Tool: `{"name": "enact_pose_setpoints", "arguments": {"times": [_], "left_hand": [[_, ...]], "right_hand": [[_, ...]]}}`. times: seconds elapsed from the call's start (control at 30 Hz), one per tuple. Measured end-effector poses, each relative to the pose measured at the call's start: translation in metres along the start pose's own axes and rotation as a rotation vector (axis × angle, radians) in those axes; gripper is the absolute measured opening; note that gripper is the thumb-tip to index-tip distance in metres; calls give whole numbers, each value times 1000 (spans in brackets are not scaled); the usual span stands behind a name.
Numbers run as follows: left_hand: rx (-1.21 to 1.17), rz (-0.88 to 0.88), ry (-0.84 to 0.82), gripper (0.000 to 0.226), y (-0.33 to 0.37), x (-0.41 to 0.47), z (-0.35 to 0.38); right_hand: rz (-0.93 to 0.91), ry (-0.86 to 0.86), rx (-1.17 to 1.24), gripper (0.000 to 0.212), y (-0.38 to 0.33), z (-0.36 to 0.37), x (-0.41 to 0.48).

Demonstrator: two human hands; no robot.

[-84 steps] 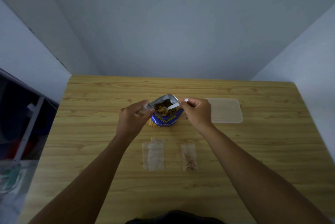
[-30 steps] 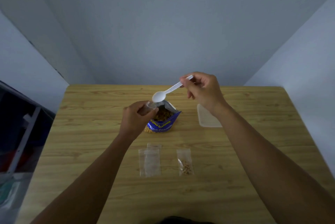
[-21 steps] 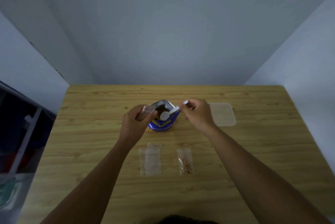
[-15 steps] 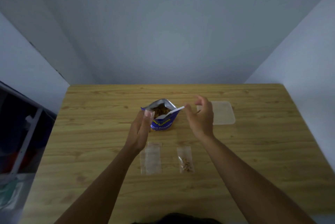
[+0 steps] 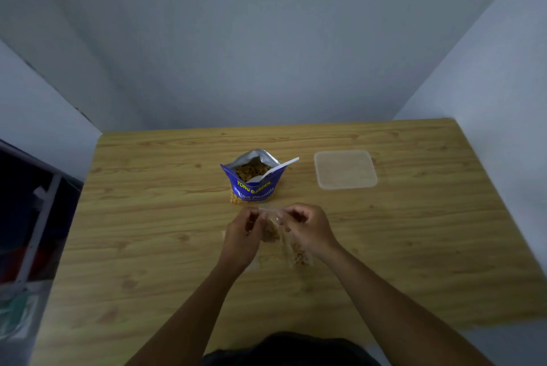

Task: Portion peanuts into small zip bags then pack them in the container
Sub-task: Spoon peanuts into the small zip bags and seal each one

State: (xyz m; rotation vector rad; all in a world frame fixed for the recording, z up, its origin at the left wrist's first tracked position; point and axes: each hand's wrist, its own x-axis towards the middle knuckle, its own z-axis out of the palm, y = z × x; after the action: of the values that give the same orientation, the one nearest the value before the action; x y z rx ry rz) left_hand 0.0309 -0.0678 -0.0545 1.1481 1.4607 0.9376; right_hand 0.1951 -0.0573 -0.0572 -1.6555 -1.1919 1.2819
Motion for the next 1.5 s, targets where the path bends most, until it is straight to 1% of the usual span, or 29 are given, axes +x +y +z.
{"name": "enact_pose_setpoints", "arguments": {"times": [0.1, 0.23, 0.33, 0.4, 0.47, 0.53, 0.6, 0.73, 0.77, 0.87, 0.97, 1.03, 1.2, 1.4, 1.5], "left_hand": [[95, -54, 0, 6, -21, 1, 4], [130, -190, -43, 12, -36, -3, 13], [236, -223, -88, 9, -52, -7, 18], [285, -226, -109, 9, -61, -8, 18], [348, -222, -111, 13, -62, -10, 17], [399, -221, -101, 17, -61, -12, 13], [410, -217, -57, 22, -61, -13, 7], [457, -198, 92, 19, -65, -9, -15], [471, -180, 126, 22, -66, -8, -21], [527, -172, 187, 33, -72, -2, -31], [538, -206, 180, 38, -75, 3, -31], [539, -218, 163, 40, -78, 4, -30], [521, -264, 159, 30, -82, 8, -28], [490, -221, 158, 16, -91, 9, -32], [449, -188, 158, 16, -89, 5, -35]], "right_hand": [[66, 4, -112, 7, 15, -4, 1], [144, -25, -173, 9, 33, -5, -5], [147, -13, -268, 13, 43, -3, -7], [153, -4, -293, 12, 49, -2, -6], [115, 15, -343, 8, 53, -1, -6], [55, 64, -378, 18, 56, -1, -5], [14, 87, -386, 24, 58, -1, -7], [-87, 77, -460, 20, 59, 5, -13], [-121, 64, -477, 19, 58, 8, -15], [-185, -4, -501, 27, 54, 21, -17], [-220, -56, -570, 15, 49, 33, -17], [-239, -72, -604, 12, 47, 39, -17], [-223, -96, -649, 13, 42, 40, -16], [-169, -140, -661, 15, 49, 36, -12], [-164, -169, -666, 16, 50, 38, -11]]}}
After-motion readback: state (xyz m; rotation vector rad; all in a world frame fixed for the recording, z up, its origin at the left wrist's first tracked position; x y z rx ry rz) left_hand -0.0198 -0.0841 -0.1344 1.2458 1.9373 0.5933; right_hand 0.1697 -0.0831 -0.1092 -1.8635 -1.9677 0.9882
